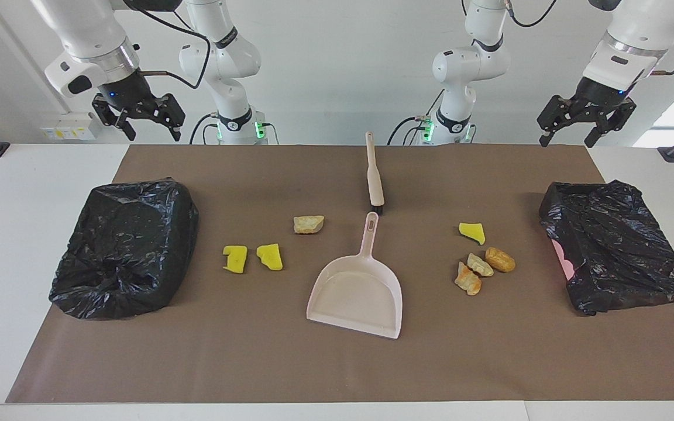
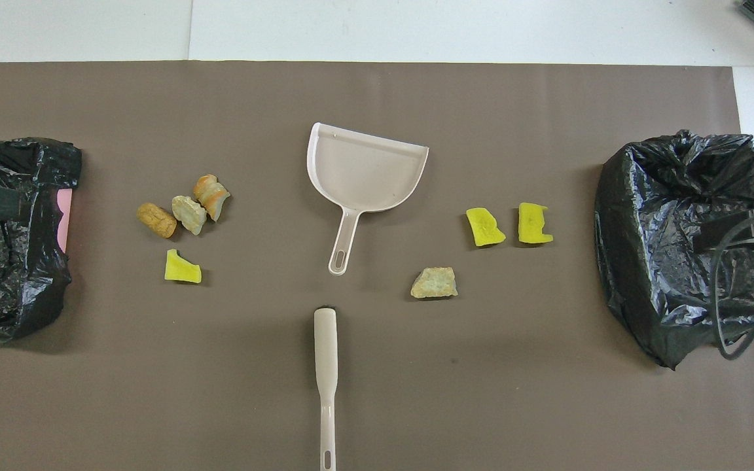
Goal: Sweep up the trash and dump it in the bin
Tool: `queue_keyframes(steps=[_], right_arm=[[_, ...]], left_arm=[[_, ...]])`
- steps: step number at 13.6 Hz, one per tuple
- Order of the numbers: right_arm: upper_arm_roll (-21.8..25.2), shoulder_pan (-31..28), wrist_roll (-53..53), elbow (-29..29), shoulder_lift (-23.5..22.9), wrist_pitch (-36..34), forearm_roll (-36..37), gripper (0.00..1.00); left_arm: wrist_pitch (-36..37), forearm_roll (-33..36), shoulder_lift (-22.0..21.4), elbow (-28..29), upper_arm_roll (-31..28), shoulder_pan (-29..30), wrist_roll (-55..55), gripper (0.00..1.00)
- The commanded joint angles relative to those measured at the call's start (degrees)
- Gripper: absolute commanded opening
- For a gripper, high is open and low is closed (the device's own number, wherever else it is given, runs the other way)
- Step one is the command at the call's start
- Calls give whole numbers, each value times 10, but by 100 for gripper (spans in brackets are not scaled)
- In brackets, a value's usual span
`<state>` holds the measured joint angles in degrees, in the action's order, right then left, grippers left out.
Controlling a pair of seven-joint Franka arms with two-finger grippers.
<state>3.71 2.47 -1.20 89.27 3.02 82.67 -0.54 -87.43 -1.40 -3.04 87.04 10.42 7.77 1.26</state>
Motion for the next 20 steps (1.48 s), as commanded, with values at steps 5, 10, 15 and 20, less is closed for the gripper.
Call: queue_keyframes(steps=[5, 10, 15, 20], right_arm=[[2, 3, -6, 1, 1, -9, -10, 100], [2, 3, -6, 1, 1, -9, -9, 100], [2, 3, -6, 1, 1, -9, -9, 100], [2, 3, -6, 1, 1, -9, -9, 100]], left_arm=[[0, 9, -11, 10, 0, -3, 1, 100], [6, 4, -12, 11, 2, -5, 1, 100], [-3, -13, -70, 116, 4, -60, -52, 100], [-23, -51, -137, 252, 4, -152, -110, 100]])
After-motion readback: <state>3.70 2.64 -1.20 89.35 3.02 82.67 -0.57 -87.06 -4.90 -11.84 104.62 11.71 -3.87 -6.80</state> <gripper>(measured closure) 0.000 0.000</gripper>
